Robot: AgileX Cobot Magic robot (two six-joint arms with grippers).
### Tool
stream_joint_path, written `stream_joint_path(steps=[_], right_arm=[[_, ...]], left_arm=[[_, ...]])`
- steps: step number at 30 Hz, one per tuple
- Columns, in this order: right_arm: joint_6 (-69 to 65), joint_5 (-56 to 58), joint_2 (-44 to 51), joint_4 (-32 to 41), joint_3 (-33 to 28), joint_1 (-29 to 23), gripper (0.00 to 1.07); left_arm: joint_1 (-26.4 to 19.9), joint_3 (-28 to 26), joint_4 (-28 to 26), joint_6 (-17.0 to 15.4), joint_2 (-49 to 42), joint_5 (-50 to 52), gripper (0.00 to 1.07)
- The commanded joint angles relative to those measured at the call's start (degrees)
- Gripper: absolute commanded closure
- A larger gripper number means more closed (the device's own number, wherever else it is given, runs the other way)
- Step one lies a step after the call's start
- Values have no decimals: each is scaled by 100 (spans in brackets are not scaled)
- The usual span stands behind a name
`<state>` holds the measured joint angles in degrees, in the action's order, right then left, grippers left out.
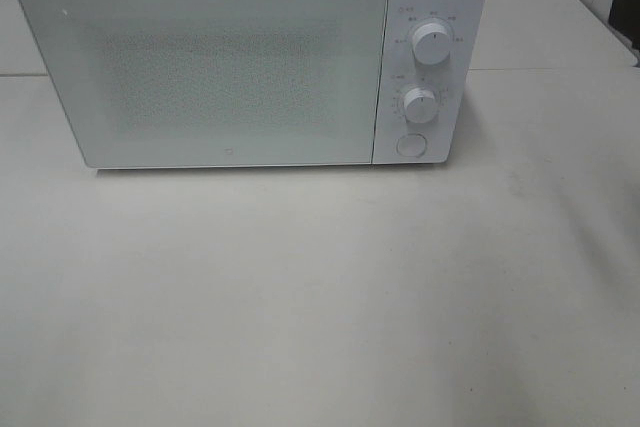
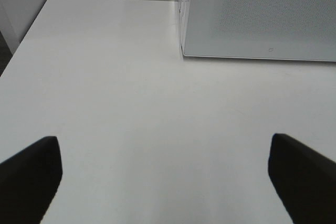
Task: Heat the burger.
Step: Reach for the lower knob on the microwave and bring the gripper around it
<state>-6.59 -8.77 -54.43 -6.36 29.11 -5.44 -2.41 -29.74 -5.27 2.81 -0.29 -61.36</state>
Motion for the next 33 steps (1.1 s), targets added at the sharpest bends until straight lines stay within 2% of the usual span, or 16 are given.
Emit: stream_joint_path(steps=[1, 10, 11, 16, 17, 18, 19, 21, 23, 24, 25, 27, 28, 29, 31, 33], right_arm=[[-52, -1226, -298, -52, -390, -6, 31], [-6, -2676, -1112, 138, -991, -6, 31], [138, -2871, -1369, 458, -1071, -6, 31], [888, -3300, -1805, 1169, -1203, -189, 31], [1415, -3604, -2051, 1644, -1249, -493, 31], [1415, -3604, -2051, 1644, -1249, -493, 31], [1891, -4005, -2315, 2108, -1301, -888, 31], [2063, -4154, -2418, 2303, -1301, -1054, 31], [2544, -4641, -2779, 2945, -1301, -1644, 31], [2544, -4641, -2779, 2945, -1301, -1644, 31], [2613, -4950, -3019, 3312, -1301, -2017, 31], [2607, -5099, -3123, 3484, -1301, -2194, 31], [2607, -5363, -3300, 3804, -1301, -2498, 31], [2607, -5363, -3300, 3804, -1301, -2498, 31], [2607, -5586, -3547, 4372, -1203, -2945, 31], [2607, -5609, -3615, 4549, -1163, -3083, 31]], left_arm=[[0, 17, -17, -40, -132, 23, 6], [0, 17, -17, -40, -132, 23, 6], [0, 17, -17, -40, -132, 23, 6], [0, 17, -17, -40, -132, 23, 6], [0, 17, -17, -40, -132, 23, 6], [0, 17, -17, -40, -132, 23, 6], [0, 17, -17, -40, -132, 23, 6], [0, 17, -17, -40, -132, 23, 6], [0, 17, -17, -40, -132, 23, 6], [0, 17, -17, -40, -132, 23, 6], [0, 17, -17, -40, -132, 23, 6], [0, 17, -17, -40, -132, 23, 6], [0, 17, -17, -40, -132, 23, 6], [0, 17, -17, -40, -132, 23, 6], [0, 17, -17, -40, -132, 23, 6], [0, 17, -17, -40, -132, 23, 6]])
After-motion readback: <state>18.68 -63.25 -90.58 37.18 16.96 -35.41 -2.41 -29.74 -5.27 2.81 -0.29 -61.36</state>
